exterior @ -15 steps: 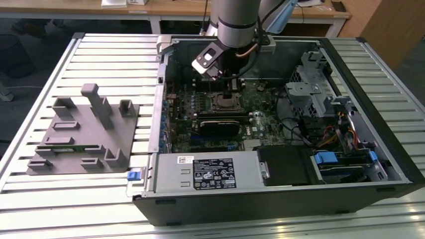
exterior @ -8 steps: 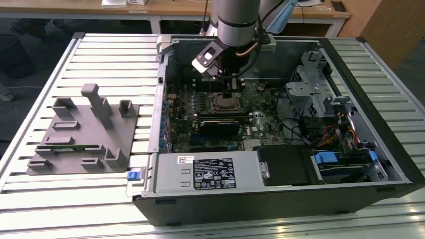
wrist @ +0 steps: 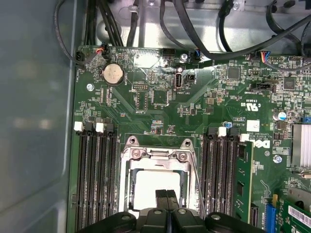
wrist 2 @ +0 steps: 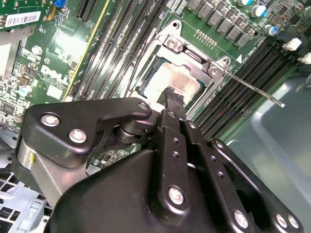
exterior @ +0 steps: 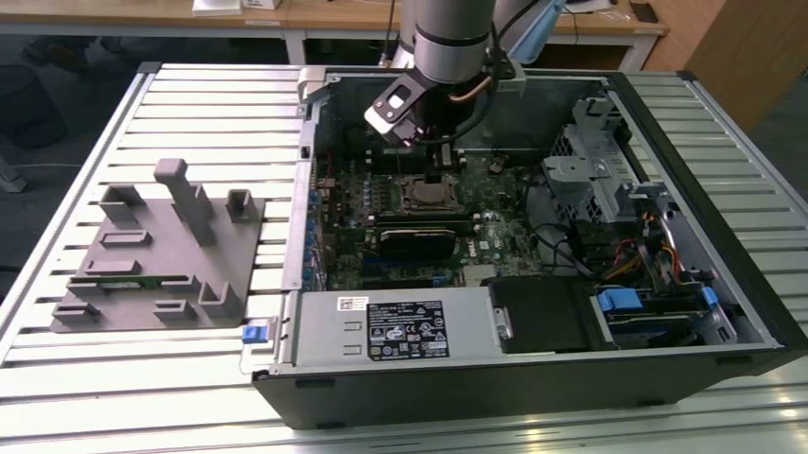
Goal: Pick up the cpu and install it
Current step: 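Install the first cpu locking lever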
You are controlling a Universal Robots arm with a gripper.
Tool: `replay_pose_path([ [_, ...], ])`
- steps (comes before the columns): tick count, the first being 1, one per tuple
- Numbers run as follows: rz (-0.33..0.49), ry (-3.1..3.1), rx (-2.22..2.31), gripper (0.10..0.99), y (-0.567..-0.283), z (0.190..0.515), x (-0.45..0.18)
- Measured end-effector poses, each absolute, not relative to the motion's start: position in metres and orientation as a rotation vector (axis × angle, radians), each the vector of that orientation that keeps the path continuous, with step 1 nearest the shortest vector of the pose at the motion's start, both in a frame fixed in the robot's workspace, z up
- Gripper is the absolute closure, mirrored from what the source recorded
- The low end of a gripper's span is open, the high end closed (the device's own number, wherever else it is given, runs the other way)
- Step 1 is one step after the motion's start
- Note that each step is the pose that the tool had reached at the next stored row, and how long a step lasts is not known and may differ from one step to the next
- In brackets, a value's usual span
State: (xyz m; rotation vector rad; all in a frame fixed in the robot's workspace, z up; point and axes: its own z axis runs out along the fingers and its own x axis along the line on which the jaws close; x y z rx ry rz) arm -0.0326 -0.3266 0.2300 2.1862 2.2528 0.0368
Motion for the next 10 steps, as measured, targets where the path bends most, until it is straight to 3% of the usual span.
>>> replay_pose_path([
  [10,0.037,2.253,2.186,0.98,-0.3266,0.2366,-0.0326],
])
